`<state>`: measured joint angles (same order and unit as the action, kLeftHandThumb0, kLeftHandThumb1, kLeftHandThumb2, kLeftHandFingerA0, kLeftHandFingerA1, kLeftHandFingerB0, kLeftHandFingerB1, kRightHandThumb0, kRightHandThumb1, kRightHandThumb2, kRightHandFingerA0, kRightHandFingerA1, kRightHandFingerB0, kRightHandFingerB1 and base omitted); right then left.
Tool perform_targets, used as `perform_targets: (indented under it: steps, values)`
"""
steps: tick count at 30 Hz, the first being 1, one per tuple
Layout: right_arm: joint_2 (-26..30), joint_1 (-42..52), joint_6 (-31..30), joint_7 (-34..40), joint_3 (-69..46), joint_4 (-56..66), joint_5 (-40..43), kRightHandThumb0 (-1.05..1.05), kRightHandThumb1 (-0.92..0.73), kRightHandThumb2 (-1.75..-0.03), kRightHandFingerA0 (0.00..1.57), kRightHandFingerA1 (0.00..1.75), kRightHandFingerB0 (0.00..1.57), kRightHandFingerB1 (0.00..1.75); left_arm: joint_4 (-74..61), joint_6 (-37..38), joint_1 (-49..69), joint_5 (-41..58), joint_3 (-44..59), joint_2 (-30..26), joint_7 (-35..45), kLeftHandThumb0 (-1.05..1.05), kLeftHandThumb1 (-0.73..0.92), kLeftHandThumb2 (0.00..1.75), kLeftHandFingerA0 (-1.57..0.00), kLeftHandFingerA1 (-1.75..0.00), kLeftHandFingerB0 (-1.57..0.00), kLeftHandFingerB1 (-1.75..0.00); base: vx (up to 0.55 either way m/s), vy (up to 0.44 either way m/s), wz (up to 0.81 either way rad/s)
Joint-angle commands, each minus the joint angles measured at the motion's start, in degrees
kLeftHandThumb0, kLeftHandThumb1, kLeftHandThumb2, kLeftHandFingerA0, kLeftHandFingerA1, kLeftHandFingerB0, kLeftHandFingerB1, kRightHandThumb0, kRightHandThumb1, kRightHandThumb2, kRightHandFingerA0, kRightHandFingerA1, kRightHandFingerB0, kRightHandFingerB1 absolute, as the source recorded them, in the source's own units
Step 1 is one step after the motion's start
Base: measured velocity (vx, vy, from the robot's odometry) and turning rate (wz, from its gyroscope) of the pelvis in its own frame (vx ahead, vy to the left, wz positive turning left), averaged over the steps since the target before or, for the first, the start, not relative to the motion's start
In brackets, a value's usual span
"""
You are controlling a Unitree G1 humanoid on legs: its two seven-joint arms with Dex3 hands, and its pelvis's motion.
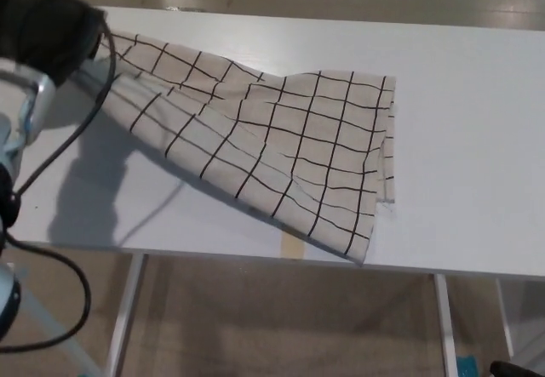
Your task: Use the left hand to fold a white towel with checkered patterns in half.
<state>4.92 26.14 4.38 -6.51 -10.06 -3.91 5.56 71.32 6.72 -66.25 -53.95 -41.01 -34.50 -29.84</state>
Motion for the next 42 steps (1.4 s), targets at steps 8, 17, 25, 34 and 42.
perform_targets:
  steps: [8,17,25,34,42]
  values:
    - [0.06,0.67,0.08,-0.35,-0.02,0.06,0.31,-0.3,-0.57,-0.56,0.49,0.54,0.63,0.53,-5.78,6.86,-10.45,-9.49,-8.92,2.66,-5.98,-0.33,0.48,0.54,-0.84,-1.74,-1.02,-0.59,0.0,0.0,0.0]
    - [-0.89,0.5,-0.51,0.19,-0.04,1.06,0.77,-0.3,-0.58,-0.56,0.49,0.54,0.64,0.53,-10.73,10.36,-16.31,-14.3,-15.01,9.57,-9.68,-0.23,0.39,0.89,-1.22,-1.27,-0.84,-0.74,0.0,0.0,0.0]
    - [-0.77,-0.19,0.8,-1.2,-0.25,0.36,1.52,-0.3,-0.57,-0.56,0.5,0.57,0.64,0.53,-17.49,14.54,-18.85,-16.52,-19.51,18.77,-10.83,-0.46,0.4,0.6,-1.02,-1.64,-1.01,-0.62,0.0,0.0,0.0]
    - [-0.5,-0.53,0.48,-2.33,-0.23,0.4,1.99,-0.28,-0.56,-0.55,0.5,0.58,0.66,0.55,-19.45,15.55,-14.24,-20.64,-25.12,25.05,-14.61,-0.32,0.35,0.75,-1.27,-1.47,-1.03,-1.3,0.0,0.0,0.0]
    - [-0.16,-0.75,0.81,-2.91,-0.4,0.74,2.21,-0.29,-0.55,-0.55,0.5,0.58,0.66,0.56,-20.75,24.06,-6.82,-17.83,-26.94,22.15,-9.17,-0.26,0.54,0.57,-0.91,-1.75,-0.77,-1.7,0.0,0.0,0.0]
